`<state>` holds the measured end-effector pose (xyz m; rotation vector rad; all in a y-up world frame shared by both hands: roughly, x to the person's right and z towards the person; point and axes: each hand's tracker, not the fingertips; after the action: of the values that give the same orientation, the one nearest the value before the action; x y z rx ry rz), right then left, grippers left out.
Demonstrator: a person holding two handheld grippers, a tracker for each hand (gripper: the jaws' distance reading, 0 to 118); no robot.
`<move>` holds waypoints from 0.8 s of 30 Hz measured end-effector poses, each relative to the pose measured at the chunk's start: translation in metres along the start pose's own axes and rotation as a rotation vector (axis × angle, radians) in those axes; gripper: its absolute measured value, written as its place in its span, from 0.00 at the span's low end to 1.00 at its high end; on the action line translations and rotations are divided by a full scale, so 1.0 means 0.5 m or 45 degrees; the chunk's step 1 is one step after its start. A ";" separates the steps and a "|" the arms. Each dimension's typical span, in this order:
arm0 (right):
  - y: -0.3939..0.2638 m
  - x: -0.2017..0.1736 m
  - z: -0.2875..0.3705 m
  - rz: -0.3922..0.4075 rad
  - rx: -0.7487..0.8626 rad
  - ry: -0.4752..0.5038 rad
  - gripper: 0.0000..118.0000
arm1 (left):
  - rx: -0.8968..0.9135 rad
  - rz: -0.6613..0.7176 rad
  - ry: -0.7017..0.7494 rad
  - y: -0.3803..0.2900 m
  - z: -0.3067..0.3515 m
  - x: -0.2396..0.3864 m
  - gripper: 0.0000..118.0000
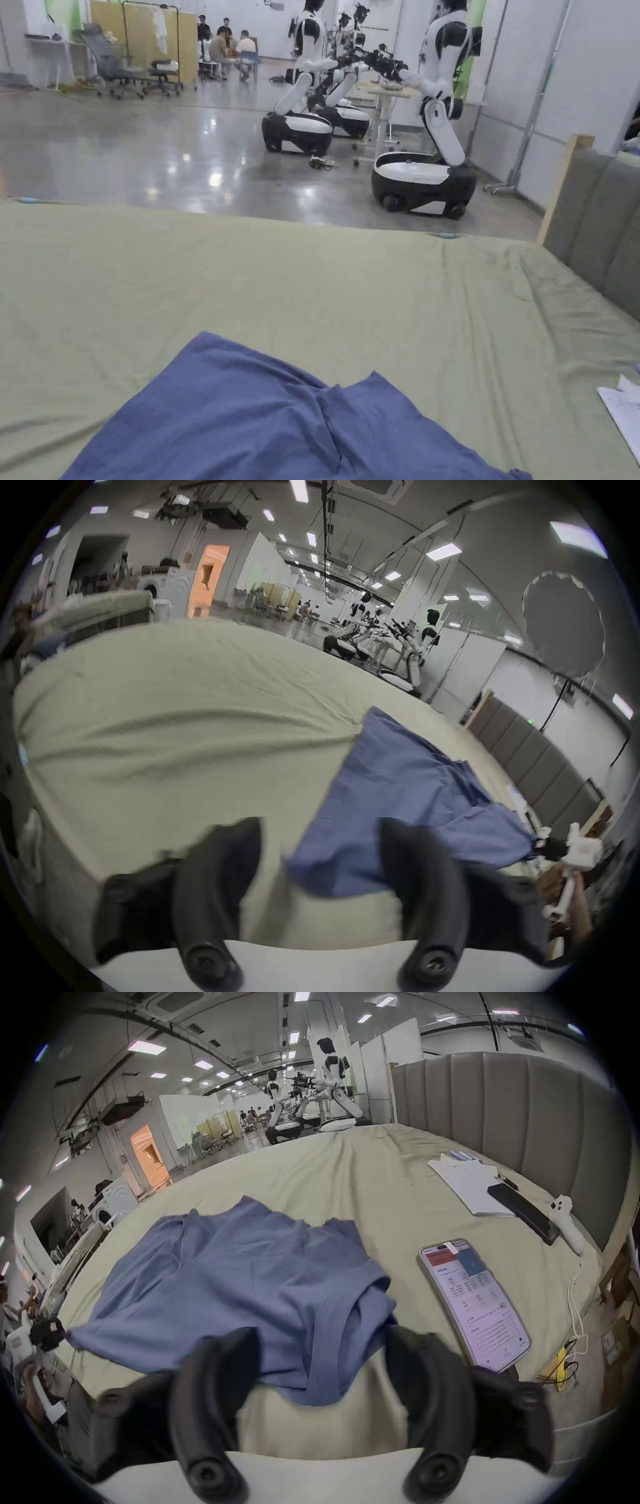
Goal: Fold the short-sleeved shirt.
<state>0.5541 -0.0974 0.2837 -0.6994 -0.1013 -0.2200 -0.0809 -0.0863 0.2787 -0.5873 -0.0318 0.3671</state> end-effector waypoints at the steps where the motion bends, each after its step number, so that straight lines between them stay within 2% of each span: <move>1: 0.004 0.002 0.011 -0.008 0.027 -0.005 0.79 | 0.022 -0.030 0.036 0.006 0.012 0.004 0.70; 4: 0.027 -0.003 0.052 0.019 0.148 -0.032 0.82 | 0.106 -0.071 0.038 0.028 0.051 0.027 0.70; 7: 0.063 -0.030 0.086 0.090 0.302 0.004 0.82 | 0.225 -0.137 0.027 0.049 0.079 0.067 0.70; 11: 0.108 -0.081 0.097 0.185 0.452 0.107 0.81 | 0.372 -0.243 0.023 0.072 0.098 0.140 0.70; 13: 0.120 -0.107 0.091 0.233 0.488 0.149 0.79 | 0.418 -0.280 -0.007 0.077 0.096 0.164 0.66; 14: 0.122 -0.117 0.088 0.234 0.489 0.157 0.72 | 0.420 -0.296 -0.014 0.080 0.094 0.173 0.57; 15: 0.123 -0.128 0.084 0.233 0.483 0.160 0.52 | 0.432 -0.291 -0.020 0.082 0.093 0.180 0.34; 16: 0.124 -0.137 0.080 0.242 0.479 0.181 0.36 | 0.438 -0.285 -0.027 0.086 0.091 0.187 0.15; 18: 0.120 -0.152 0.074 0.262 0.466 0.194 0.08 | 0.437 -0.271 -0.047 0.086 0.087 0.184 0.12; 19: 0.117 -0.158 0.071 0.277 0.463 0.194 0.01 | 0.436 -0.261 -0.066 0.088 0.088 0.184 0.09; 20: 0.114 -0.163 0.070 0.290 0.458 0.199 0.00 | 0.417 -0.257 -0.086 0.091 0.089 0.185 0.02; 24: 0.108 -0.174 0.063 0.299 0.419 0.209 0.00 | 0.369 -0.317 -0.059 0.092 0.093 0.173 0.02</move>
<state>0.4816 -0.0224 0.2597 -0.3589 0.1001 -0.0325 -0.0216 0.0040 0.2861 -0.2829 -0.0939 0.1385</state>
